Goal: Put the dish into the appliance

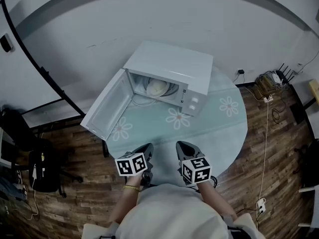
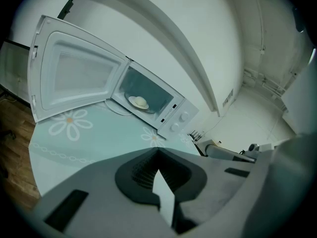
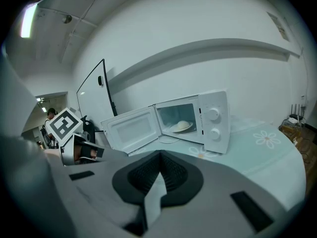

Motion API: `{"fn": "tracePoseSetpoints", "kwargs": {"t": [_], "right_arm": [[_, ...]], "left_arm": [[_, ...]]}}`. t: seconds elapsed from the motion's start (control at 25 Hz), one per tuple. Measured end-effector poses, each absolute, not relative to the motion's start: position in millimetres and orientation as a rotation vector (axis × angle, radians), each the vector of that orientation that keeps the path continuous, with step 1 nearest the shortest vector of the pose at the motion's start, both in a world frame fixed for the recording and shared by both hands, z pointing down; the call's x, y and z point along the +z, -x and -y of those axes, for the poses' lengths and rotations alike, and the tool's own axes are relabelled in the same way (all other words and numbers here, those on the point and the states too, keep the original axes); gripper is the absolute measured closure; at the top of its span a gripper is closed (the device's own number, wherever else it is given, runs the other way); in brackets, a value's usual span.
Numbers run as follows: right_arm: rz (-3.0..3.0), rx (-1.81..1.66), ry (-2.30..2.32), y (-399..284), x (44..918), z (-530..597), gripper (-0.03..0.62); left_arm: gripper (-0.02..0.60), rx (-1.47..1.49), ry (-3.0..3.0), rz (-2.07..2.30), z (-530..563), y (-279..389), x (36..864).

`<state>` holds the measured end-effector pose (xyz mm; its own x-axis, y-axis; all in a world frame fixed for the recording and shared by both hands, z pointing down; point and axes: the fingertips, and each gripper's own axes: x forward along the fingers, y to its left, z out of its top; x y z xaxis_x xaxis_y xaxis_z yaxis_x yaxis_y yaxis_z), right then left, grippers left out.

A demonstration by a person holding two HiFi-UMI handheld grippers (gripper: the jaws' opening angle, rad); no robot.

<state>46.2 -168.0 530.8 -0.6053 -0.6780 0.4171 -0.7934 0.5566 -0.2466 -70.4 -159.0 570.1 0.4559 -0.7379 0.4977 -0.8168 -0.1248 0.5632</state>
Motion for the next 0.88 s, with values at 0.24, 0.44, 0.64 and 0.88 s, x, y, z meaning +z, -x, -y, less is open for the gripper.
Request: {"fn": "tracePoseSetpoints", "kwargs": {"t": [0.24,0.44,0.64,0.88], "right_arm": [[2.518,0.599,-1.217,-48.2,530.8,163.6,0.589],[2.516,0.6,-1.211,-49.0,532.7,162.6,0.589],[2.522,0.601,-1.205,-47.7,531.2,162.9,0.589],[2.513,0.593,-1.206,-46.4,533.7,167.9,0.589]], "left_arm": [[0.572,0.109,-1.885,1.306,156.8,66.6,566.7],[0.572,0.108,-1.883,1.299,154.6,63.2,568.2],[0.572,0.107,-1.881,1.294,152.9,61.5,568.3],[0.572,0.108,-1.872,1.293,157.5,63.9,569.6]]}}
